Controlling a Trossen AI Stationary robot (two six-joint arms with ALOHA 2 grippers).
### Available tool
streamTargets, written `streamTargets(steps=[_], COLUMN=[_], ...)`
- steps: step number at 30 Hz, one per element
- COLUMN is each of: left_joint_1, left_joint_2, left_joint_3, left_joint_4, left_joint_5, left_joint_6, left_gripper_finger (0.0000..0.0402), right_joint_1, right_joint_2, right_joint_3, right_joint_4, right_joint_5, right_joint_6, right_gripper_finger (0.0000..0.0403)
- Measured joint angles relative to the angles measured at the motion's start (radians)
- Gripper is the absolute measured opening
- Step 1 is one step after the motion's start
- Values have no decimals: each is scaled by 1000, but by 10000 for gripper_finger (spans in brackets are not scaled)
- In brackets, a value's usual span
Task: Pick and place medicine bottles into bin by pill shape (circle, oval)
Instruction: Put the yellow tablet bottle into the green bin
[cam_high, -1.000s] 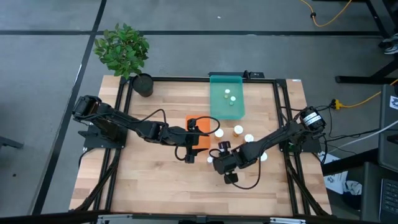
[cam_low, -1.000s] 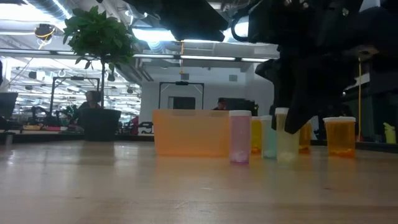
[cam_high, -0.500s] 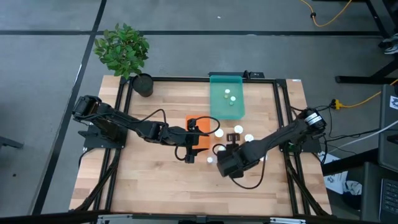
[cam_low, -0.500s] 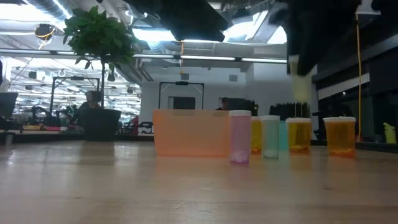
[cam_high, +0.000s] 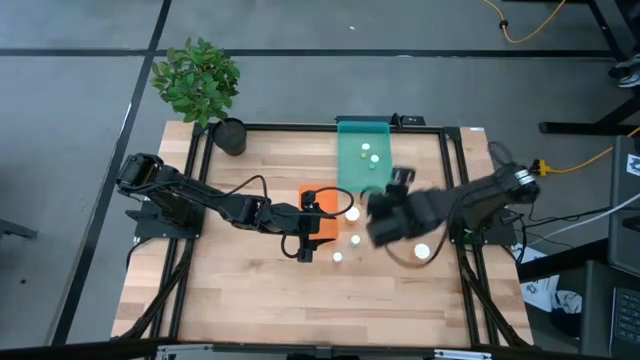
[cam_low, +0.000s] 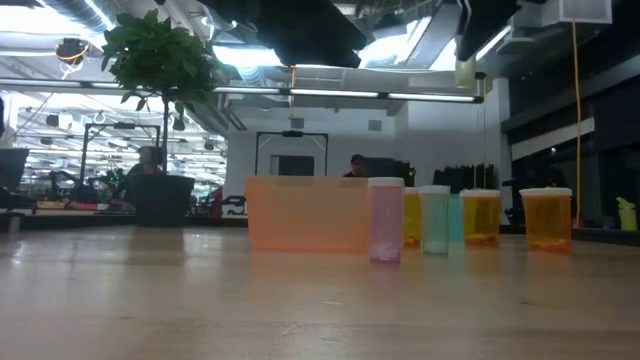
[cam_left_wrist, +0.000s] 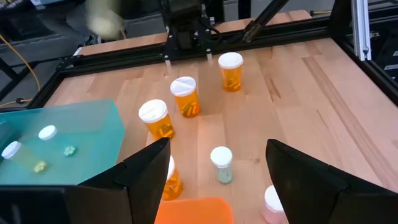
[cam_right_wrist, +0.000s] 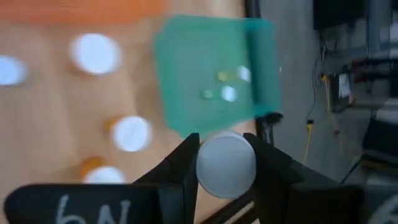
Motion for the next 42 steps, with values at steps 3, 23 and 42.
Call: streamTargets(steps=[3,23,42], left_joint_1=[0,2,3], left_joint_2=[0,0,0], left_joint_3=[0,0,0], left_joint_4=[-4,-4,-23], left_joint_5=[0,-3,-4], left_joint_6=[0,0,1], left_gripper_finger=[257,257,257], right_joint_1=[-79,-748,-893], right_joint_2=[-122,-135,278], right_joint_3=[-61,-553,-352], right_joint_4=[50,1145,1162], right_joint_5=[5,-669,-801], right_joint_6=[-3,-549,-602], right_gripper_finger=[110,110,111])
